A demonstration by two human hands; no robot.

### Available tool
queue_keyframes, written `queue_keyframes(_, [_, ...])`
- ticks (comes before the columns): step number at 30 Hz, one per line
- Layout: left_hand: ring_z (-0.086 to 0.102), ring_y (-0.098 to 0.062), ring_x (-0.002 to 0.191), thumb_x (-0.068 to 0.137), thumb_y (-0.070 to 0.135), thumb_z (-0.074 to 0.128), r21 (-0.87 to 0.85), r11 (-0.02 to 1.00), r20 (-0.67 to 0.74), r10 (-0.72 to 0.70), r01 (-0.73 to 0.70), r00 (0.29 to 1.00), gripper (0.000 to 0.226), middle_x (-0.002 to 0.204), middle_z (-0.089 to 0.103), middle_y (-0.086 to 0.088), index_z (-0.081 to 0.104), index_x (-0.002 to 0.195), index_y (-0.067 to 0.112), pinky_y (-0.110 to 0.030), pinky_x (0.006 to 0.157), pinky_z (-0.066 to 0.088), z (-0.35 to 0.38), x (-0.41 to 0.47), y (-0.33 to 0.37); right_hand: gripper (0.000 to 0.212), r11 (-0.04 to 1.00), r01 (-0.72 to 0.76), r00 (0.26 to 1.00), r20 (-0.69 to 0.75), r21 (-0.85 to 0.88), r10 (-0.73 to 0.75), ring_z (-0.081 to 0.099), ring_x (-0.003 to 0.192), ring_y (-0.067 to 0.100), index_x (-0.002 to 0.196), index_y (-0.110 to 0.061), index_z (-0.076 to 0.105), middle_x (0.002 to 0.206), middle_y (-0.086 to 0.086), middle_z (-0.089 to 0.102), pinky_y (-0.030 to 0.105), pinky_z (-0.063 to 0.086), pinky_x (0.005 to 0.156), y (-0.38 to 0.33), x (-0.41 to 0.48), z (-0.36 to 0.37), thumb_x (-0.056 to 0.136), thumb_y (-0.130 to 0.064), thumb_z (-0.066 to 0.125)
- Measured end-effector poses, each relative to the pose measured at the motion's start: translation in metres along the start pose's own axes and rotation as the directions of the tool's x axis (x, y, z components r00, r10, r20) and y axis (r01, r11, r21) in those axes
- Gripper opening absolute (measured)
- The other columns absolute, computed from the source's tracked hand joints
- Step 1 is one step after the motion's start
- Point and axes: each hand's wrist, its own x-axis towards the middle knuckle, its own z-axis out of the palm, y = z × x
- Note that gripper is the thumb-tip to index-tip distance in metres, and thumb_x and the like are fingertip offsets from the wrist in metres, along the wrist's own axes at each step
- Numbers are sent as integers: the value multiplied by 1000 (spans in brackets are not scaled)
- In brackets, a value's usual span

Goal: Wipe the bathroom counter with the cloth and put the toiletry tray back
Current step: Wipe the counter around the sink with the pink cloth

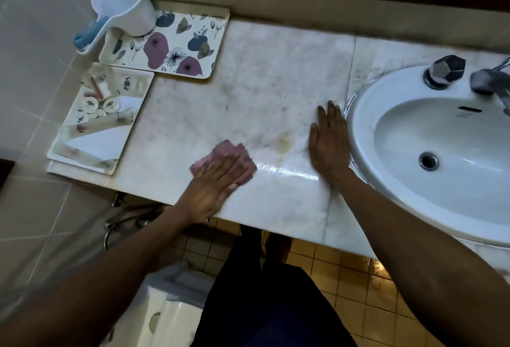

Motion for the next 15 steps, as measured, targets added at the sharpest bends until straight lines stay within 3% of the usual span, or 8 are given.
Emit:
queue_keyframes(3, [-4, -18, 158, 108, 42, 16, -35, 984, -47, -175, 174, 983, 54, 171, 2, 4, 13, 161, 33, -57, 125, 10, -12, 22, -28, 50, 1000, -4, 1000, -12, -9, 4, 19, 151, 28, 152, -10, 32, 163, 14, 22, 39, 13, 124, -1, -1, 0, 105, -26, 27])
queue_keyframes(6, [-1, -20, 157, 106, 35, 16, -158, 915, -109, -390, 371, 915, 55, 170, 9, 2, 20, 160, 32, -57, 125, 2, -21, 86, -12, 50, 1000, -8, 1000, -4, -1, 8, 18, 151, 27, 152, -10, 32, 163, 14, 21, 38, 12, 124, -1, 0, -1, 105, -26, 26])
queue_keyframes(10, [22, -26, 155, 107, 25, 23, -283, 943, -135, -217, 173, 967, 51, 164, 34, -3, 39, 155, 23, -60, 123, 12, -20, 147, 40, 49, 999, -4, 1000, -8, 51, 5, 19, 151, 27, 151, -10, 35, 162, 13, 23, 38, 12, 124, 1, 1, -2, 104, -25, 30])
queue_keyframes(13, [7, -19, 158, 109, 31, 23, -290, 957, -52, -29, 12, 998, 50, 169, 17, 2, 24, 159, 31, -53, 126, 5, -11, 129, 82, 48, 991, 9, 1000, -2, 134, -9, 20, 151, 28, 149, -8, 38, 161, 14, 26, 37, 12, 124, 4, 1, -3, 104, -21, 33])
queue_keyframes(15, [-1, -17, 158, 110, 33, 24, -150, 982, -16, 115, -116, 993, 51, 171, 6, 3, 18, 161, 31, -49, 127, 4, 3, 87, 79, 47, 986, 15, 1000, 2, 164, -16, 20, 151, 28, 149, -8, 39, 161, 14, 26, 37, 12, 124, 6, 1, -5, 103, -20, 33])
